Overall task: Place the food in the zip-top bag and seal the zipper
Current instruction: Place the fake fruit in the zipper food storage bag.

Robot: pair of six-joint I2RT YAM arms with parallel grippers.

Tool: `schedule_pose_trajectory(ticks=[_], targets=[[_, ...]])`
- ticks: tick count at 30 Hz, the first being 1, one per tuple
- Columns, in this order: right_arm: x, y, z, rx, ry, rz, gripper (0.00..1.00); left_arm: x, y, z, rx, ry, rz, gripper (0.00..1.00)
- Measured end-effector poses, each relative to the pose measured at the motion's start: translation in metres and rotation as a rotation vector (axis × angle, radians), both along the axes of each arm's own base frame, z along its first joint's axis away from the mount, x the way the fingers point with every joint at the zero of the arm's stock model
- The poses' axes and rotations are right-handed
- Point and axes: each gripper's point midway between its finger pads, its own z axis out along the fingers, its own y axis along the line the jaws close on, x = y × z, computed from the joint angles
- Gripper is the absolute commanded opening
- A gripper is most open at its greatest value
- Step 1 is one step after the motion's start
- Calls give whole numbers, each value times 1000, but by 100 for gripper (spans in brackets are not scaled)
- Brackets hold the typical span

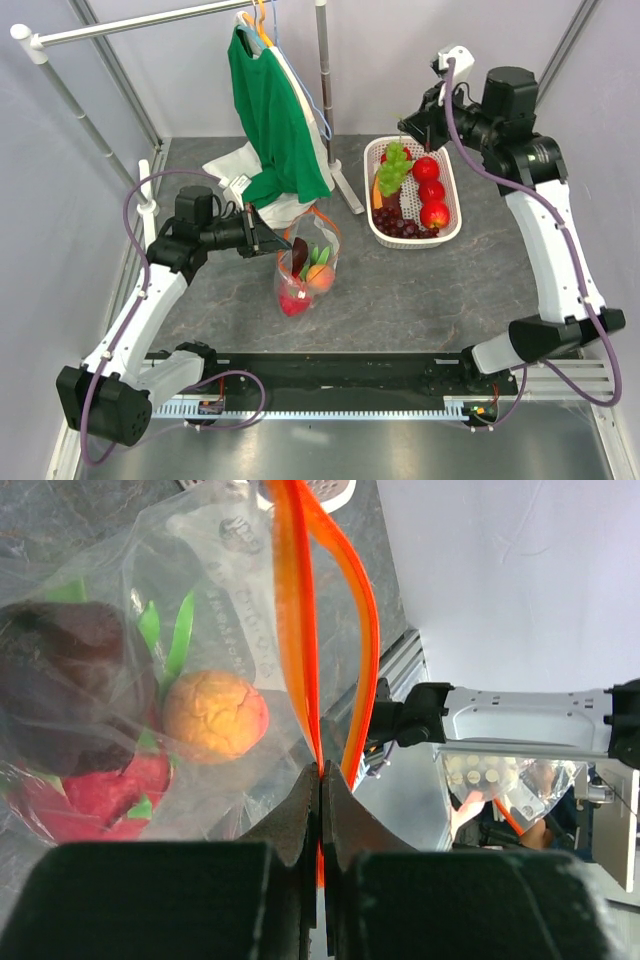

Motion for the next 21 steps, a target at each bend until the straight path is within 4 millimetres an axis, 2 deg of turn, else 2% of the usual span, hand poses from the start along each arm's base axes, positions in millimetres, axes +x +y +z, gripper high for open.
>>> schedule_pose_trajectory(ticks=[3, 5, 14, 21], targets=[[-23, 5, 18, 24, -37, 57, 0, -1, 0, -4, -1, 17, 4, 2], [-33, 10, 24, 34, -48, 93, 0, -1, 0, -5, -3, 21, 4, 2], [-56, 34, 18, 34, -19, 220, 0, -3, 0, -9, -4, 30, 7, 2], [-86, 68, 26, 24, -61, 344, 0, -3, 0, -10, -5, 32, 8, 2]])
